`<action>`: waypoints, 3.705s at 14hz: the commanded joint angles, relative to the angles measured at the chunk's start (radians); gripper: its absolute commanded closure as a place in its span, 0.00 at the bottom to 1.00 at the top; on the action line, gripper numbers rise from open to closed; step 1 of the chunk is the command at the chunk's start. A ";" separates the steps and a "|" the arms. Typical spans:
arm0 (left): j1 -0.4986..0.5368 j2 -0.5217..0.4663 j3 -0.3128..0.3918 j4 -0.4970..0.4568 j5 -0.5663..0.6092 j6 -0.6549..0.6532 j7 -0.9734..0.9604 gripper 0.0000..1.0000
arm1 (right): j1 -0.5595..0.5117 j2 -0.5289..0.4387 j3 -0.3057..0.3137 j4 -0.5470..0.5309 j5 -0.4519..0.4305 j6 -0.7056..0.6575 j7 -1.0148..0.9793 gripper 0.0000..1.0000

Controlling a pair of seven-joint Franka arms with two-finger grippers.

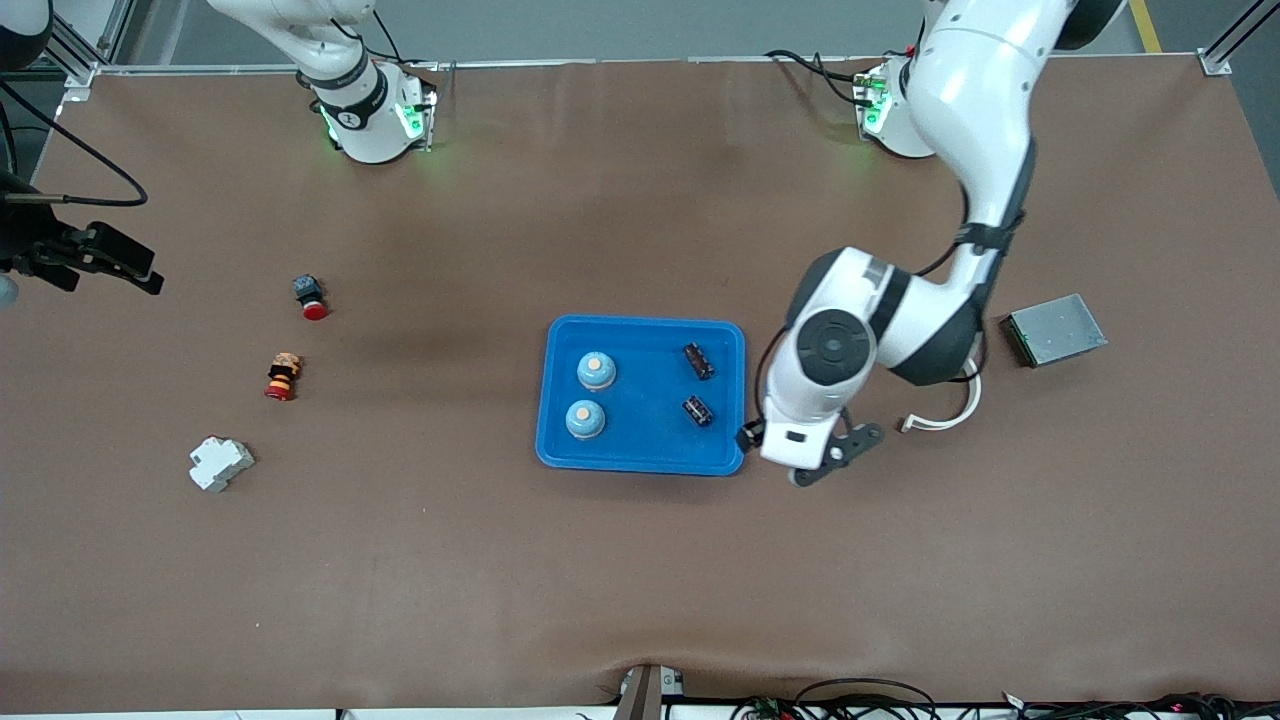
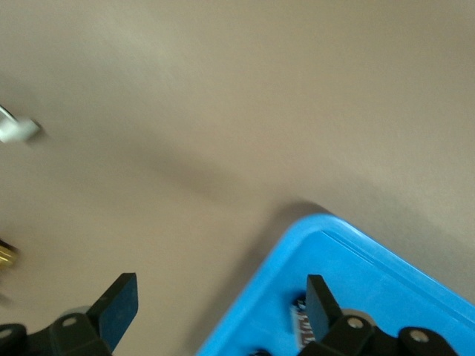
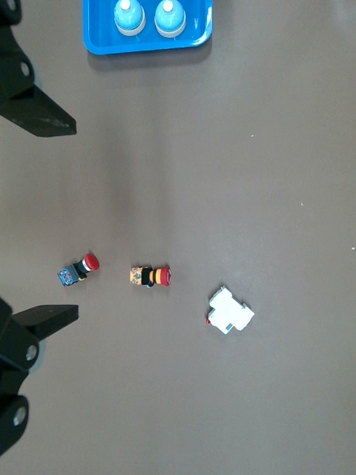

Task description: Place electrolytic capacitor and blue bell in tray

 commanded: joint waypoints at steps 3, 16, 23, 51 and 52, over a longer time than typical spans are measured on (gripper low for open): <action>0.102 -0.079 -0.005 -0.022 0.006 -0.089 0.203 0.00 | -0.005 -0.037 0.003 -0.038 0.010 0.008 0.014 0.00; 0.404 -0.171 -0.017 -0.020 -0.030 -0.249 0.851 0.00 | -0.008 -0.037 -0.002 -0.037 0.010 0.009 0.014 0.00; 0.404 -0.344 -0.003 -0.032 -0.030 -0.263 0.859 0.00 | -0.011 -0.040 -0.005 -0.035 0.010 0.005 0.013 0.00; 0.415 -0.805 -0.051 -0.356 -0.045 -0.148 0.841 0.00 | -0.022 -0.042 -0.006 -0.033 -0.010 0.005 -0.018 0.00; 0.415 -0.805 -0.054 -0.354 -0.039 -0.148 0.848 0.00 | -0.022 -0.042 -0.006 -0.033 -0.010 0.005 -0.029 0.00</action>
